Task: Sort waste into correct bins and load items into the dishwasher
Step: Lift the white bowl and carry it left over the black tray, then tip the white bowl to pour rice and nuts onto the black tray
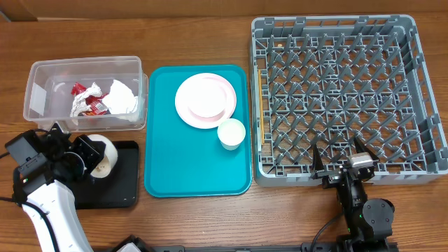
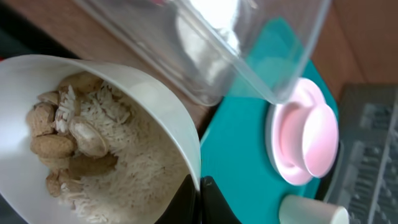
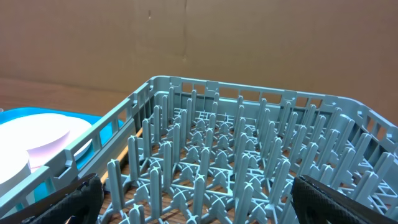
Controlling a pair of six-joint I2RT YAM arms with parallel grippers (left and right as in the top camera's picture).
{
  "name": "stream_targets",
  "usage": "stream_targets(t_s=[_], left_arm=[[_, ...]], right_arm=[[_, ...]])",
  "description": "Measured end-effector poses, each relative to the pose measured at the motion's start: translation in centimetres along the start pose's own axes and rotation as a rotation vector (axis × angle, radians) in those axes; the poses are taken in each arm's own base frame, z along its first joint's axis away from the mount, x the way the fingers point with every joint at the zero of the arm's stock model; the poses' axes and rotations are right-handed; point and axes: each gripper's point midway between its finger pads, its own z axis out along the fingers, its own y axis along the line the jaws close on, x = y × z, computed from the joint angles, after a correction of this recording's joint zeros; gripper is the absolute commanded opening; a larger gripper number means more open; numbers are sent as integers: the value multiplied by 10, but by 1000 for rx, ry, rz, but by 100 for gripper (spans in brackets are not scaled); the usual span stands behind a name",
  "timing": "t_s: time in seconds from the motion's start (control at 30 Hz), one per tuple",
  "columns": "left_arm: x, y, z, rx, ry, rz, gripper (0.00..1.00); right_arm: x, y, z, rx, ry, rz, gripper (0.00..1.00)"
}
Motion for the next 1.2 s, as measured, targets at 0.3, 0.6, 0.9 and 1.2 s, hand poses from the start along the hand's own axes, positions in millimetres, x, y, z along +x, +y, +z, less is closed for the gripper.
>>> stream_targets(t_s=[0.3, 0.6, 0.9, 1.2], left_arm=[[22, -8, -1, 62, 86, 86, 4], [21, -14, -16, 199, 69, 72, 4], [12, -9, -52, 374, -34, -8, 4], [7, -5, -60, 394, -78, -15, 4]], right_arm=[[0, 0, 0, 0, 0, 0, 100], [0, 0, 0, 0, 0, 0, 100], [0, 0, 0, 0, 0, 0, 100], [0, 0, 0, 0, 0, 0, 100]])
